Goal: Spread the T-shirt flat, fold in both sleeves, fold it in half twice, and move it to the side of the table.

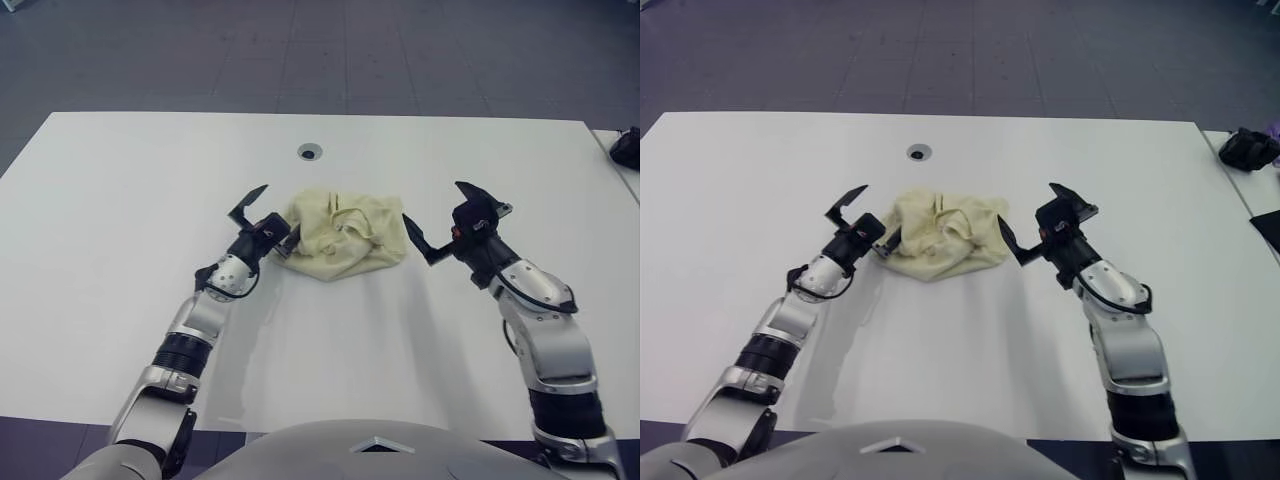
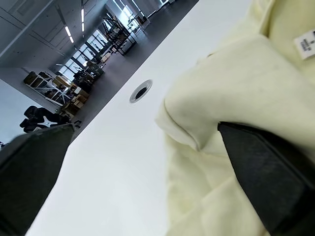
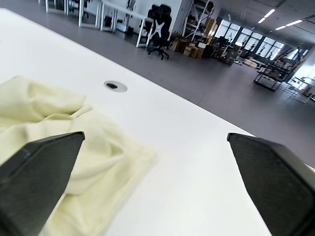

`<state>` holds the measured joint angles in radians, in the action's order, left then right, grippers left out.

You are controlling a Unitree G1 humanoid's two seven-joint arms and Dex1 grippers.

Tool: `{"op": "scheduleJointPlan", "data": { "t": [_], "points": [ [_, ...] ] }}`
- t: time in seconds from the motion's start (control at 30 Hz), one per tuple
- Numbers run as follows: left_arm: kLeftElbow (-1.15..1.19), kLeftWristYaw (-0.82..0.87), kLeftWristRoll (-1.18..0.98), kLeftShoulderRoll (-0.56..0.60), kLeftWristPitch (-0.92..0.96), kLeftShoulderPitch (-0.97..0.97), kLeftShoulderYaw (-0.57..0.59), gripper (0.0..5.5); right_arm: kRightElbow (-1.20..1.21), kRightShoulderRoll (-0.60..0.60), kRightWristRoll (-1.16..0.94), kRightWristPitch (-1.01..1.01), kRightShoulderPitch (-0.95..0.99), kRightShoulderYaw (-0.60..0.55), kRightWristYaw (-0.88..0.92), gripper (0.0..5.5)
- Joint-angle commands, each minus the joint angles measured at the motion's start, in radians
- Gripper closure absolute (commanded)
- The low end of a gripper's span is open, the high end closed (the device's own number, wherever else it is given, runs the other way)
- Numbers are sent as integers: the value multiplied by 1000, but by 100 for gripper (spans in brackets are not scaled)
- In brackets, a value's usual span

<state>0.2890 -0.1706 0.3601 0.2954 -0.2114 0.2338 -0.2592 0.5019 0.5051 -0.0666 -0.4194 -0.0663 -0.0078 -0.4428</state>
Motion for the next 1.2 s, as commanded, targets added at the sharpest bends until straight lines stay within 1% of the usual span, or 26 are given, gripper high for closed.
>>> {"op": "scheduleJointPlan", "data": {
  "t": [0.03, 0.13, 0.17, 0.2, 0.37, 0.47, 0.57, 0.63, 0.7, 0.8, 0.83, 0.87, 1.03, 1.07, 1.13, 1.2],
  "points": [
    [-91, 8, 30, -26, 89, -32, -13, 10, 73, 106, 16, -24, -74, 21, -91, 11],
    [-110, 6, 34, -28, 112, -37, -14, 10, 2, 112, 57, -9, -55, 61, -87, 11],
    [-106, 3, 34, -27, 113, -32, -16, 10, -28, 111, 79, 2, -43, 77, -80, 30],
    [-104, 1, 34, -23, 114, -27, -14, 10, -65, 100, 97, 14, -18, 92, -69, 37],
    [-92, -10, 30, -10, 110, -9, -9, 10, -227, 45, 157, 84, 84, 162, -37, 121],
    [-91, -10, 28, -10, 111, -12, -12, 10, -300, 26, 179, 128, 116, 184, -29, 159],
    [-91, -9, 27, -10, 109, -20, -17, 10, -347, 18, 205, 161, 136, 202, -20, 210],
    [-90, -10, 27, -10, 107, -23, -20, 10, -367, 24, 240, 188, 149, 216, -13, 235],
    [-92, -10, 26, -7, 107, -26, -19, 10, -384, 28, 267, 216, 161, 230, -10, 280],
    [-93, -12, 24, 4, 106, -25, -10, 10, -395, 24, 303, 255, 173, 254, -11, 327],
    [-94, -13, 23, 10, 106, -25, -6, 10, -391, 20, 313, 263, 172, 259, -8, 332],
    [-96, -15, 20, 17, 105, -24, 1, 10, -388, 17, 320, 267, 170, 263, -6, 356],
    [-154, -49, -9, 89, 98, -41, 61, 10, -384, -3, 346, 280, 170, 270, 6, 438],
    [-186, -68, -26, 112, 94, -50, 81, 10, -382, -9, 348, 284, 175, 266, 12, 453],
    [-327, -348, -197, 223, 65, -5, 64, 10, -322, -31, 291, 278, 218, 191, 25, 483],
    [-382, -519, -288, 278, 69, 49, 45, 10, -283, -54, 235, 240, 243, 143, 21, 519]
  ]
}}
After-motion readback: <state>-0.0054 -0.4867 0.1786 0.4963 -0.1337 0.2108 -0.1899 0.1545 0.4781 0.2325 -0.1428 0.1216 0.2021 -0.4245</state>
